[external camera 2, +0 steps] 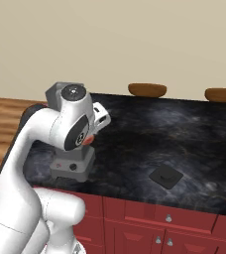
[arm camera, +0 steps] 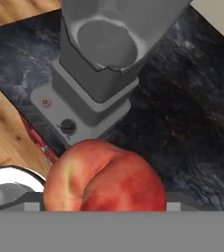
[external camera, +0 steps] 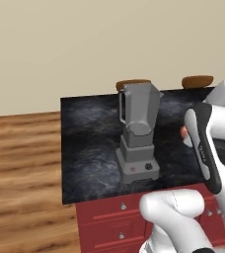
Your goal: Open the blender lid, put the peach in the blender, close the lid, and start the blender.
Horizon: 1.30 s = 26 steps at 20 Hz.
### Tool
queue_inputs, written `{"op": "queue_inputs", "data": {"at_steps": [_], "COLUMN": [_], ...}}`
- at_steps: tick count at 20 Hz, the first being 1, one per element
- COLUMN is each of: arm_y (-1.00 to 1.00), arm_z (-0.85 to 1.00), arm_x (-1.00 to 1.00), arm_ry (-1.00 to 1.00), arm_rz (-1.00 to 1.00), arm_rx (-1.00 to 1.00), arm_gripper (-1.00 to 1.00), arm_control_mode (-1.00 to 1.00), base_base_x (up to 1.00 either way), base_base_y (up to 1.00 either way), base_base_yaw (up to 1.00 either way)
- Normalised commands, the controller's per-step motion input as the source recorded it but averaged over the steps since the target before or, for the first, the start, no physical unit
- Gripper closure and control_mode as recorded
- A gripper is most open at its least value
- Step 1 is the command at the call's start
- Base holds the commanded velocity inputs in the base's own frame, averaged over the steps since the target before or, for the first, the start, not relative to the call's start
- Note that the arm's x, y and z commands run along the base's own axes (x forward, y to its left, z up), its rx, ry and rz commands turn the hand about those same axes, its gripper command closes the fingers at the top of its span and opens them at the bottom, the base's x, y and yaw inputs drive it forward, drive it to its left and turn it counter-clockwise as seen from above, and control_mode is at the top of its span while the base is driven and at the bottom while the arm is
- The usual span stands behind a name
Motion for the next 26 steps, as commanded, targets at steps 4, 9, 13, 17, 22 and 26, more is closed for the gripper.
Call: {"op": "queue_inputs", "data": {"at_steps": [4,9,13,17,22,26], "arm_y": [0.07,0.02,0.32,0.49,0.52,0.51], "arm_z": [0.19,0.39,1.00,0.97,0.76,0.44], "arm_x": [0.00,-0.04,-0.06,-0.07,-0.15,-0.06], "arm_ry": [0.00,0.00,-0.06,-0.24,-0.29,-0.26], "arm_rz": [-0.01,-0.08,-0.13,-0.06,-0.01,-0.02], "arm_rx": [-0.01,0.00,0.00,0.00,0.00,0.00], "arm_gripper": [1.00,1.00,1.00,1.00,1.00,1.00], "arm_control_mode": [-1.00,-1.00,-1.00,-1.00,-1.00,-1.00], "base_base_x": [0.00,0.00,0.00,0.00,0.00,0.00], "base_base_y": [0.00,0.00,0.00,0.00,0.00,0.00], "base_base_yaw": [0.00,0.00,0.00,0.00,0.00,0.00]}}
